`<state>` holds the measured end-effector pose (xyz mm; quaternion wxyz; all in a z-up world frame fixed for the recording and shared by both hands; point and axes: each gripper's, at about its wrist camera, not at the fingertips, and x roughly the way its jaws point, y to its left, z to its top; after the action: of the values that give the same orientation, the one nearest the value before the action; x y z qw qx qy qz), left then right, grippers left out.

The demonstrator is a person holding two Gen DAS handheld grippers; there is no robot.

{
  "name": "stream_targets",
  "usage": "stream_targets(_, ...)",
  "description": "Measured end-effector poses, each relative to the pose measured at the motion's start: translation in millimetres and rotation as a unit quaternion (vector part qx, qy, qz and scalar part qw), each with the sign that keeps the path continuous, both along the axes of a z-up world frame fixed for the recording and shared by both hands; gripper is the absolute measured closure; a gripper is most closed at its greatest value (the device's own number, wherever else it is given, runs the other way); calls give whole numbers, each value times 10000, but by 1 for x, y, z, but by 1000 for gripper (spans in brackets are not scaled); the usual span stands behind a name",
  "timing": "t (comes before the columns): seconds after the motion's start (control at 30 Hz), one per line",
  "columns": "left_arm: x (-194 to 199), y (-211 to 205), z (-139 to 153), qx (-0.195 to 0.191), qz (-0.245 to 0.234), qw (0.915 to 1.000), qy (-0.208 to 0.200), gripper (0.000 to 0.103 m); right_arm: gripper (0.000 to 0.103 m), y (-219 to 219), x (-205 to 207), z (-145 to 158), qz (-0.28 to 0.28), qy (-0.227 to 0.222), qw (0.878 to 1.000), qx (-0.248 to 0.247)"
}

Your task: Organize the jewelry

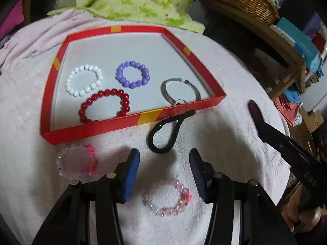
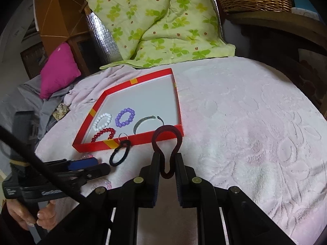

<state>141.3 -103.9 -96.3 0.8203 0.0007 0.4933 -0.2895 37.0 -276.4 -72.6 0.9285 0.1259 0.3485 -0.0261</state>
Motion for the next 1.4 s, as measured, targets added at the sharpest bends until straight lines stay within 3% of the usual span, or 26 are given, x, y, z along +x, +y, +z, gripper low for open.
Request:
stream_targets(0.27,7,-14,-5,-281,258,9993,51,52,87,0,-2,-3,93,62,9999,-6)
stream_targets(0.33,5,-17,-5,-264,222,9994,-27,74,87,2,-1,-4,128,82,9999,-17)
stream_targets(0.47,1,-25,-8,-42,84,9998,-196,95,87,4,-2,-5,169,84,9998,-62)
stream_targets(0.63,-7,-30,-3,54,-222,9992,-331,98,87,2,-2,-3,130,47,9999,-42)
stream_targets(0.93,-32,-7,34,-366,-573,9956,-652,99,87,8,-1,1,126,-73,9999,-41)
stream_targets(1.2,-31,28,50,-599,-351,9943,-803,99,87,18,2,3,122,-133,9997,-137)
stream_targets(1.4,-14,62,75,-967,196,9905,-962,99,88,24,13,12,223,-244,9994,-103)
